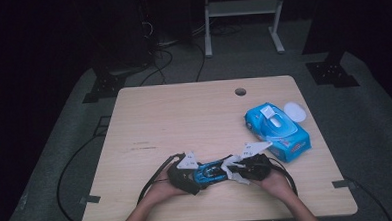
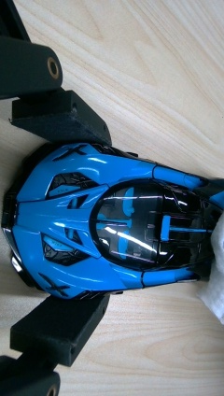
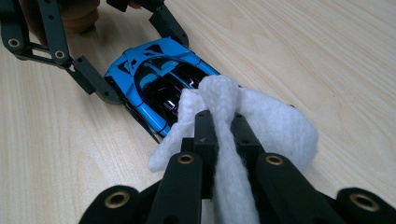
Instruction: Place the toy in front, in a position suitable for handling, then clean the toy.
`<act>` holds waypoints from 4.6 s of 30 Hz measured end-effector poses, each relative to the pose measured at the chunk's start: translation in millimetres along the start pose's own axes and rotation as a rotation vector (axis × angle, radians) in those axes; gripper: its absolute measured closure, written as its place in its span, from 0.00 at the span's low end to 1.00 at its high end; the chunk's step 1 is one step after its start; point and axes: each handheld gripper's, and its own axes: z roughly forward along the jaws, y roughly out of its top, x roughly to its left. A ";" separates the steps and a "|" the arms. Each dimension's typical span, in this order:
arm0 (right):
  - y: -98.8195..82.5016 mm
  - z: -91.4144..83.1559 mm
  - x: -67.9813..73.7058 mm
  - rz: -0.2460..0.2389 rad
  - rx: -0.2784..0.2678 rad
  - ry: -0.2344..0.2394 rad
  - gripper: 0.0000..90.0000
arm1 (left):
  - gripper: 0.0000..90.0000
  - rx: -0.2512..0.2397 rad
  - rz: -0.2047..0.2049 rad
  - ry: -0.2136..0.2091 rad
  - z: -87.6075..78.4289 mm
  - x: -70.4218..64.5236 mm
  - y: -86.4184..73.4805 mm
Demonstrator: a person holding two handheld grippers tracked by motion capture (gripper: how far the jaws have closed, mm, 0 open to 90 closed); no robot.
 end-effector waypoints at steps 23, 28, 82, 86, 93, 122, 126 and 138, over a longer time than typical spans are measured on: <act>26.9 28.0 28.0 -0.072 -0.027 0.101 0.93 | 0.24 0.000 -0.007 0.016 -2.0 0.3 -2.7; 37.3 32.2 26.2 -0.093 0.014 0.093 0.93 | 0.24 0.000 -0.015 0.015 -2.7 1.1 -2.9; 64.6 71.8 53.1 -0.175 0.103 0.177 0.93 | 0.26 0.039 0.010 -0.004 -16.2 4.3 -10.0; 64.0 64.3 39.1 -0.103 0.079 0.131 0.94 | 0.26 0.037 0.013 -0.005 -15.6 4.3 -9.7; 71.3 85.0 59.4 -0.141 0.100 0.174 0.94 | 0.26 0.032 0.010 -0.001 -15.1 3.3 -10.0; 73.9 77.4 55.7 -0.153 0.134 0.077 0.94 | 0.26 0.025 0.004 0.008 -14.8 2.6 -10.7; 66.6 58.6 27.9 -0.089 0.110 -0.038 0.94 | 0.26 0.025 0.013 0.008 -14.9 3.5 -10.9; 66.6 63.8 21.4 -0.041 0.104 0.006 0.94 | 0.26 0.024 0.011 0.011 -14.5 3.4 -10.6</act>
